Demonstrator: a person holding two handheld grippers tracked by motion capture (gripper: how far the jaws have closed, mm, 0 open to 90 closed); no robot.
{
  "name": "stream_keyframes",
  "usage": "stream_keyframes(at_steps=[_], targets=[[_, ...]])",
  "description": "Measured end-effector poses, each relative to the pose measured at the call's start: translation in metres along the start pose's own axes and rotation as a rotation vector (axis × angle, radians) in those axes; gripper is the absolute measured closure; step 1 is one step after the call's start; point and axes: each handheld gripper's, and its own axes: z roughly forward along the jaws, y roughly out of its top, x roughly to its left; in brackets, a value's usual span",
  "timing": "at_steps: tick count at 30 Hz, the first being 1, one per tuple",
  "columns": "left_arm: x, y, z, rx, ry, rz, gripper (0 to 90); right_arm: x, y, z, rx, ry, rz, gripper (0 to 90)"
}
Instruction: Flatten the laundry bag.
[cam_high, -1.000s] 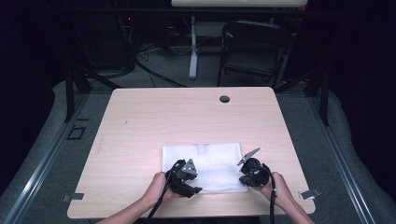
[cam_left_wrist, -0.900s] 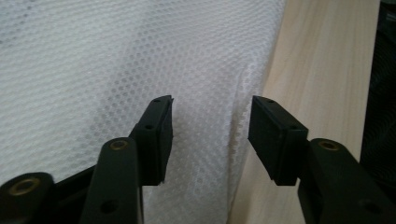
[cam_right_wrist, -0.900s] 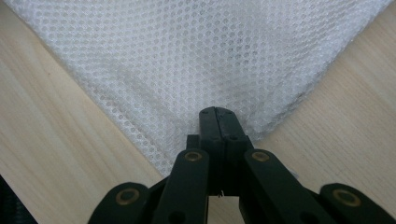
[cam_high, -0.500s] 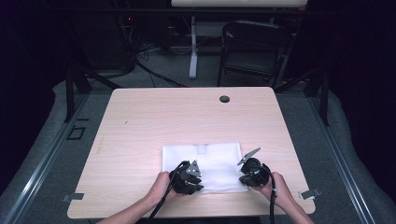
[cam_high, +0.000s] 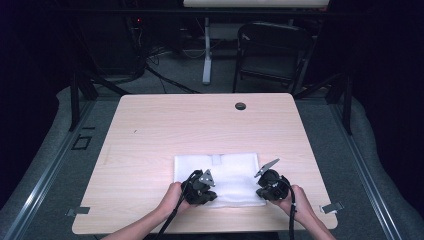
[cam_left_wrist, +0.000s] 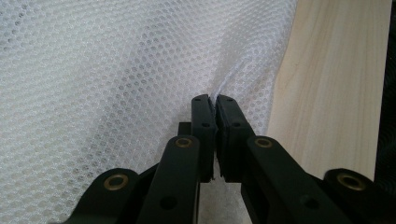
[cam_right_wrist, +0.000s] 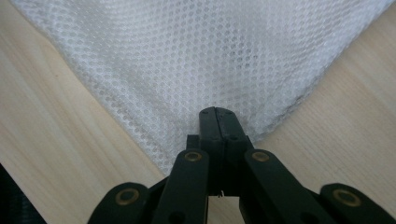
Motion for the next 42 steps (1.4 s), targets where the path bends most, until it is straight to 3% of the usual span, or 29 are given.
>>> stream_keyframes(at_steps=[6,11,15,19,22,29,42], targets=[[0.001,0.000,0.000,-0.003,-0.004,-0.006,87.3,0.013,0.001,-0.009,-0.064,0.006,-0.027,90.0],[0.001,0.000,0.000,-0.005,0.001,-0.010,87.4,0.030,0.006,-0.011,-0.077,0.023,-0.096,90.0],[0.001,0.000,-0.001,-0.004,0.006,-0.011,87.5,0.048,0.009,-0.003,-0.062,0.052,-0.155,90.0],[0.001,0.000,-0.001,-0.007,0.007,-0.013,87.6,0.055,0.012,0.004,-0.021,0.070,-0.197,90.0],[0.001,0.000,-0.002,-0.005,0.002,-0.006,87.6,0.059,0.014,0.009,-0.013,0.039,-0.220,90.0],[0.001,0.000,-0.001,-0.002,-0.009,0.003,87.7,0.061,0.019,0.015,-0.043,-0.027,-0.237,90.0],[0.000,0.001,-0.006,-0.018,0.006,0.009,87.8,0.055,0.017,0.019,-0.049,-0.008,-0.206,90.0]])
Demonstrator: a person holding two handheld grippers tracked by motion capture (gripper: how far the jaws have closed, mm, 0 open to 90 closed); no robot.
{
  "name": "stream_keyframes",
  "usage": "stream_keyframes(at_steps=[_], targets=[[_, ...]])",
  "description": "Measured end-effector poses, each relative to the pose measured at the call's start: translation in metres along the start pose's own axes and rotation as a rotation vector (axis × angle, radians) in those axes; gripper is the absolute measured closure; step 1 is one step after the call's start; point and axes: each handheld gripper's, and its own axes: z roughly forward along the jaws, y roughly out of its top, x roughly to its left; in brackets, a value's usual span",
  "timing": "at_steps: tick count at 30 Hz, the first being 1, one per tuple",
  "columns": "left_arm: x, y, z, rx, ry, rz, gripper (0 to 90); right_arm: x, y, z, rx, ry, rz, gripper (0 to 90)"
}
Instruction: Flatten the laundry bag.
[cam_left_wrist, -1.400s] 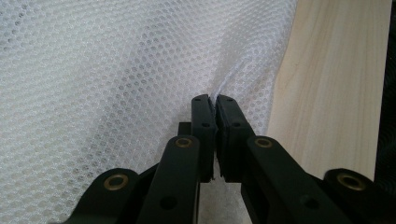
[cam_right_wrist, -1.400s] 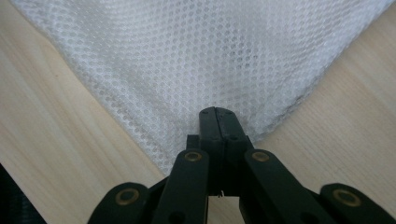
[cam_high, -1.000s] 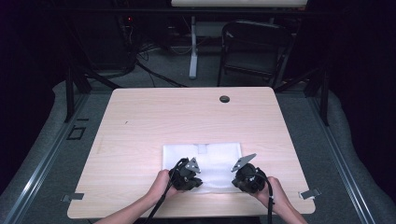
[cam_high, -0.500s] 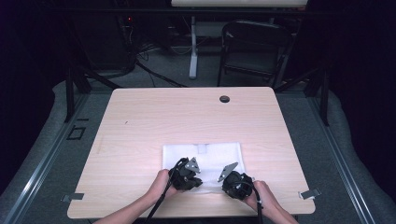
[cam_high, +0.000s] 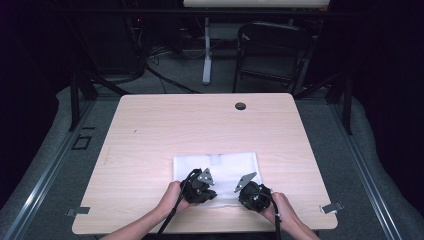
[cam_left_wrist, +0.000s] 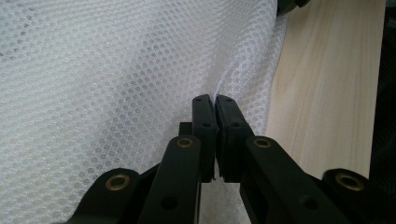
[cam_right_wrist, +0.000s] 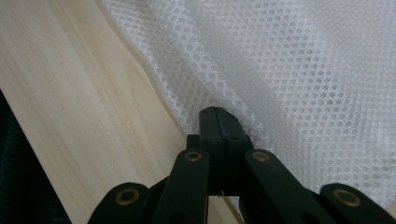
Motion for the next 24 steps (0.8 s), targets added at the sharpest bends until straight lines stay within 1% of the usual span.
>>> stream_keyframes(at_steps=[5,7,17,19,21,22,24], targets=[[0.000,0.002,-0.005,-0.008,0.014,-0.005,87.9,0.000,0.000,0.000,0.002,0.002,0.000,90.0],[0.000,0.003,-0.007,-0.017,0.017,-0.009,87.9,0.000,0.000,-0.001,0.011,0.005,-0.008,90.0],[0.006,0.007,-0.022,-0.060,0.050,-0.032,88.0,0.000,0.000,-0.001,0.010,0.012,-0.004,90.0],[0.008,0.009,-0.025,-0.083,0.056,-0.047,88.0,0.000,0.000,-0.001,0.010,0.012,-0.004,90.0],[0.011,0.011,-0.031,-0.100,0.063,-0.054,88.1,0.000,0.000,-0.001,0.006,0.008,0.002,90.0],[0.011,0.011,-0.031,-0.100,0.063,-0.054,88.1,0.000,0.000,-0.001,0.008,0.012,0.003,90.0],[0.014,0.015,-0.035,-0.117,0.070,-0.059,88.2,0.000,0.000,-0.001,0.010,0.018,0.011,90.0]])
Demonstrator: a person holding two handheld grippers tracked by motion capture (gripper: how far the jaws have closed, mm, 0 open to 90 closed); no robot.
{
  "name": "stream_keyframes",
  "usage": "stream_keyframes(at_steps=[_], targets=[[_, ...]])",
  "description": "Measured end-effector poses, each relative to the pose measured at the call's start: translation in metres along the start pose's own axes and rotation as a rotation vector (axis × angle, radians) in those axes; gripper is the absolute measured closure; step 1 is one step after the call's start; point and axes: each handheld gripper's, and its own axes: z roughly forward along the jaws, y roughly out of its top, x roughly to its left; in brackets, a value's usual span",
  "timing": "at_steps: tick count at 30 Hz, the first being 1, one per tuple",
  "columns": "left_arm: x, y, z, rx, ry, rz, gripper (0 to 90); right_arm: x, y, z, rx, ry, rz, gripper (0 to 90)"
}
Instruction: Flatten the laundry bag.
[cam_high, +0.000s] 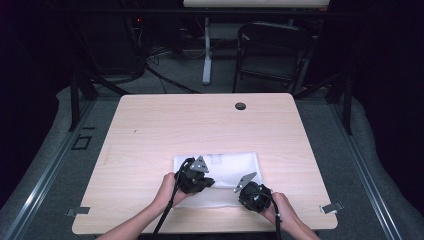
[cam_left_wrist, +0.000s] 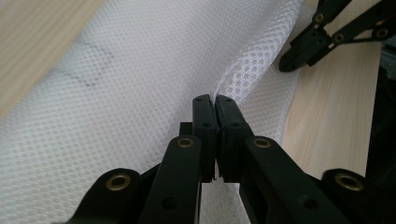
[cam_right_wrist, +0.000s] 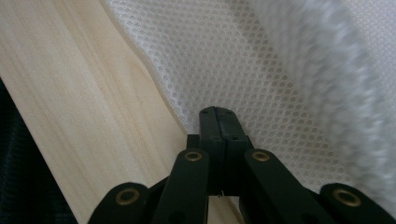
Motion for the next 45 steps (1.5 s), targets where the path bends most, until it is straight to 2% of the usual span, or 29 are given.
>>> stream_keyframes(at_steps=[9,18,28,34,45], targets=[[0.010,0.015,-0.010,-0.025,0.034,-0.011,88.3,-0.001,-0.001,-0.001,0.009,0.003,-0.003,90.0],[0.019,0.030,-0.016,0.002,0.062,0.015,88.7,-0.001,-0.002,-0.002,0.016,0.011,0.005,90.0],[0.027,0.045,-0.026,-0.004,0.090,0.025,88.9,-0.003,-0.002,-0.002,0.012,0.031,0.017,90.0],[0.034,0.054,-0.032,-0.013,0.118,0.029,89.0,-0.004,-0.003,-0.002,0.009,0.042,0.020,90.0],[0.050,0.069,-0.040,0.008,0.184,0.037,89.0,-0.005,-0.004,-0.003,0.022,0.064,0.015,90.0]])
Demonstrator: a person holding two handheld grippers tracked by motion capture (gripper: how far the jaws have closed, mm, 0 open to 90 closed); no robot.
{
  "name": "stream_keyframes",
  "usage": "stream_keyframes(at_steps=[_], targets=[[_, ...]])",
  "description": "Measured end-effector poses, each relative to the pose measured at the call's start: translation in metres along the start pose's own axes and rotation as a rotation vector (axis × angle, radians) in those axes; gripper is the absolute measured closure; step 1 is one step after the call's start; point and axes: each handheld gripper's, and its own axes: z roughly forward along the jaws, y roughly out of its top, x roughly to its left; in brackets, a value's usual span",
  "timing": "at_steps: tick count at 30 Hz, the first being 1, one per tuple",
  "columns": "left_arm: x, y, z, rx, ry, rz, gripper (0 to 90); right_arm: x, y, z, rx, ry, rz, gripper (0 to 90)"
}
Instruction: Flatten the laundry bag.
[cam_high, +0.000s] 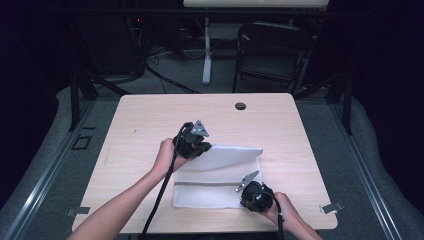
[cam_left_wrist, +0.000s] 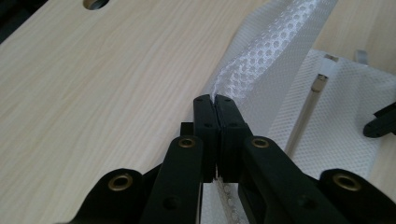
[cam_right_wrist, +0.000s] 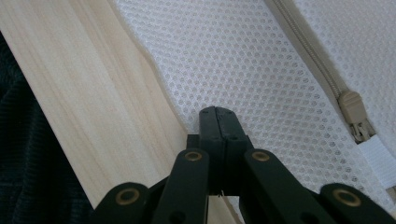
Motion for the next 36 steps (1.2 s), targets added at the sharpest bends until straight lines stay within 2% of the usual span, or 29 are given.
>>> stream_keyframes(at_steps=[3,11,17,24,31,36], targets=[[0.005,0.002,0.000,-0.003,0.019,-0.005,89.1,0.001,0.000,0.000,-0.006,0.007,0.012,90.0],[0.013,0.009,0.001,0.011,0.080,0.014,89.0,0.001,-0.001,0.000,-0.002,0.016,0.007,90.0],[0.022,0.013,0.002,0.018,0.121,0.012,89.0,0.000,-0.002,-0.002,0.009,0.030,0.006,90.0],[0.028,0.022,0.005,0.020,0.150,0.020,89.1,0.001,-0.004,-0.002,0.010,0.032,0.009,90.0],[0.031,0.034,0.005,0.026,0.183,0.049,89.1,0.002,-0.006,-0.003,0.013,0.039,0.002,90.0],[0.035,0.039,0.006,0.021,0.208,0.048,89.1,0.003,-0.008,-0.004,0.016,0.049,0.006,90.0]])
